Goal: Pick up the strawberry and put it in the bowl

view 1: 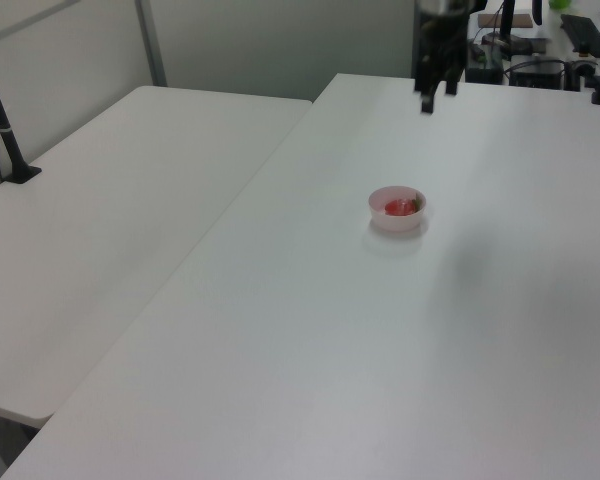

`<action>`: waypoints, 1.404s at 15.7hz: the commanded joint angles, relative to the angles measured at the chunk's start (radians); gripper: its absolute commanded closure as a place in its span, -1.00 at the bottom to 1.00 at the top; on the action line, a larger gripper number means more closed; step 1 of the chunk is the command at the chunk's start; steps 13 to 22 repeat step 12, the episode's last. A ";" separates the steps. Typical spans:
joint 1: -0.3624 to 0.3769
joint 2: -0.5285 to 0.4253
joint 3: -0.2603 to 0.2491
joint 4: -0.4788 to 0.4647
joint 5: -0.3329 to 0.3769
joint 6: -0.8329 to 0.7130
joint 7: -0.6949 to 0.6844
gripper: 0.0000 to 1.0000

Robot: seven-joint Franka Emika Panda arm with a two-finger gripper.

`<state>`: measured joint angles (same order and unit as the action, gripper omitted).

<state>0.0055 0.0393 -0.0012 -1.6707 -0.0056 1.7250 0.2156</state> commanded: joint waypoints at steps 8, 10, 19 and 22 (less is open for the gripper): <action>0.002 -0.081 -0.008 -0.035 -0.007 -0.015 -0.202 -1.00; 0.001 -0.081 -0.008 -0.034 -0.007 -0.002 -0.200 -1.00; -0.001 -0.082 -0.008 -0.034 -0.005 -0.004 -0.208 -1.00; -0.001 -0.082 -0.008 -0.034 -0.005 -0.004 -0.208 -1.00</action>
